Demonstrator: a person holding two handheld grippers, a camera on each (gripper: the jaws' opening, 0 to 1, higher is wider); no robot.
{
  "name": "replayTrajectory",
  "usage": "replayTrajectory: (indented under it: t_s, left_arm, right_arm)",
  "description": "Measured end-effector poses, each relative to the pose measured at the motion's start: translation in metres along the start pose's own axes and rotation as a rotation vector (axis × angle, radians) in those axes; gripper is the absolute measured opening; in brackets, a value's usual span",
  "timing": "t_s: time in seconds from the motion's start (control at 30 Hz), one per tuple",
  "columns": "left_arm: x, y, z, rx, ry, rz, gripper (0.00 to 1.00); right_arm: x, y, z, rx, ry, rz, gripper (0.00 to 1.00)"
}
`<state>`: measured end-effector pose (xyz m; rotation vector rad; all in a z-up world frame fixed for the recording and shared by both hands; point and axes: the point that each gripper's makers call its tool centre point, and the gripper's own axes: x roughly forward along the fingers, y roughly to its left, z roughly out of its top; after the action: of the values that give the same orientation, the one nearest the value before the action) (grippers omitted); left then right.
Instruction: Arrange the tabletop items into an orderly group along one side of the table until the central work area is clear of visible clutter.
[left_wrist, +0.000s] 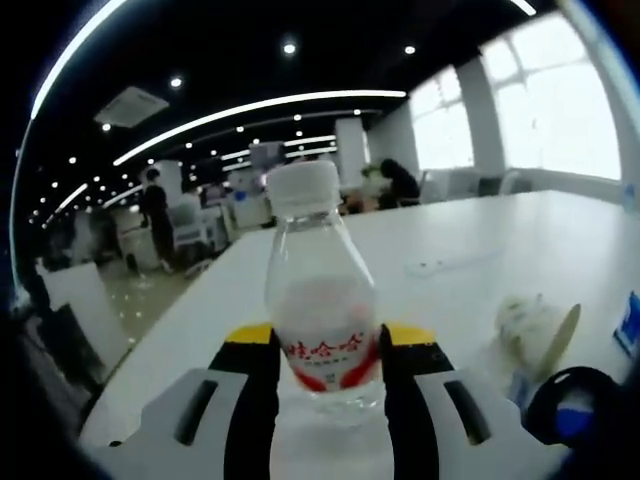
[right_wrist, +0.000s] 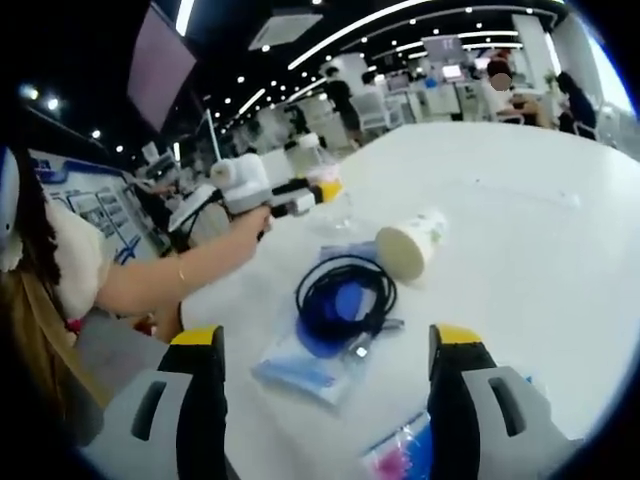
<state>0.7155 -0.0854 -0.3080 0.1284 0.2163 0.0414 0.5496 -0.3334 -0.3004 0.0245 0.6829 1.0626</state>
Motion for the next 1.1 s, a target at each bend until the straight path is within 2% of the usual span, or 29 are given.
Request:
replayTrajectory:
  t_s: [0.33,0.57,0.7,0.77,0.9,0.93,1.0,1.1]
  left_arm:
    - [-0.002,-0.001,-0.001,-0.017,0.0,0.044,0.37]
    - [-0.004,-0.001,-0.002,-0.016,0.021,0.039,0.38]
    - [-0.007,0.001,0.001,-0.016,0.019,0.017,0.5]
    - [-0.01,0.002,0.002,-0.006,0.022,0.018,0.52]
    - [-0.016,0.006,0.006,0.001,0.015,-0.006,0.58]
    - [-0.018,0.004,0.007,0.013,0.011,-0.038,0.61]
    - [-0.022,0.006,0.01,0.027,-0.001,-0.062,0.67]
    - [-0.028,0.012,0.008,0.034,0.015,-0.067,0.71]
  right_arm:
    - [-0.002,0.0,0.005,-0.007,-0.014,-0.006,0.83]
    - [-0.004,-0.001,0.012,-0.011,-0.037,-0.02,0.84]
    - [-0.006,0.001,0.022,-0.063,-0.083,-0.024,0.88]
    - [-0.005,0.003,0.025,-0.066,-0.095,-0.017,0.9]
    - [-0.003,0.004,0.03,-0.08,-0.11,-0.016,0.91]
    - [-0.003,0.004,0.032,-0.083,-0.114,-0.016,0.91]
    - [-0.003,0.002,0.035,-0.084,-0.12,-0.021,0.91]
    - [-0.002,0.002,0.041,-0.095,-0.139,-0.015,0.89]
